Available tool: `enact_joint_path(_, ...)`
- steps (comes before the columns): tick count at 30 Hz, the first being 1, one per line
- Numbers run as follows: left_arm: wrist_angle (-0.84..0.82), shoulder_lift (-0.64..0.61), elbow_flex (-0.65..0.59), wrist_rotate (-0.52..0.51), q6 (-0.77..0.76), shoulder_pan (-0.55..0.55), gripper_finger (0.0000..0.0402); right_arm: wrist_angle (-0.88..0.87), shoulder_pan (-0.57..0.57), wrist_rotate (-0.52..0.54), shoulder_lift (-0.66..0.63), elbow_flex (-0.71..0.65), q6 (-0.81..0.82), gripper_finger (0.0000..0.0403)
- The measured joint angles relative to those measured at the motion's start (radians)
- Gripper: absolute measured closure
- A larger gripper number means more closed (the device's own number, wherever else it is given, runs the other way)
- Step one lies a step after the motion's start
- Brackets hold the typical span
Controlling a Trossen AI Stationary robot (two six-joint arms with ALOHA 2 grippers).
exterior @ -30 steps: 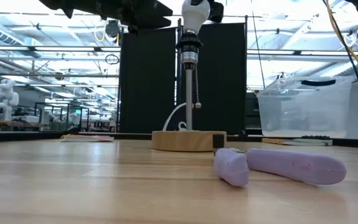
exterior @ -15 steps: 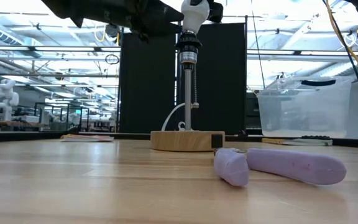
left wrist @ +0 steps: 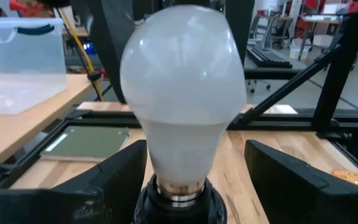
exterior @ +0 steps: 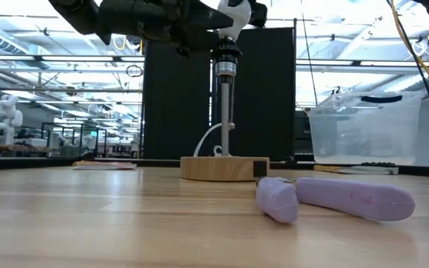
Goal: Screw lightbulb
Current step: Insert the lightbulb on the lamp
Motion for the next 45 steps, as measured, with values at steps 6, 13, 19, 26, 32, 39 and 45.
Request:
enact_joint_path(6,0.049,0.029,0.0,-0.004,-0.008,0.001,0.0126,0.001,0.0,0.0,0.0,0.0,0.0,0.0172)
enact_joint_path(13,0.069,0.05,0.0,-0.049,0.009,0.001,0.0186,0.002,0.0,0.0,0.0,0.0,0.001,0.0172)
enact_joint_path(19,0.067,0.05,0.0,-0.05,0.015,0.001,0.026,0.002,0.001,-0.001,0.0,0.0,0.004,0.0172)
enact_joint_path(26,0.062,0.049,0.0,-0.053,0.017,0.0,0.0266,0.002,0.015,0.011,-0.001,0.0,-0.024,0.0171)
enact_joint_path(32,0.057,0.049,0.0,-0.052,0.018,0.0,0.0259,-0.002,0.029,0.027,-0.001,0.001,-0.069,0.0144)
enact_joint_path(39,0.056,0.049,0.0,-0.052,0.009,0.001,0.0258,-0.006,0.038,0.034,-0.002,0.001,-0.116,0.0094)
enact_joint_path(45,0.055,0.048,0.001,-0.051,0.011,0.001,0.0258,-0.001,0.04,0.032,-0.019,0.0,-0.13,0.0081)
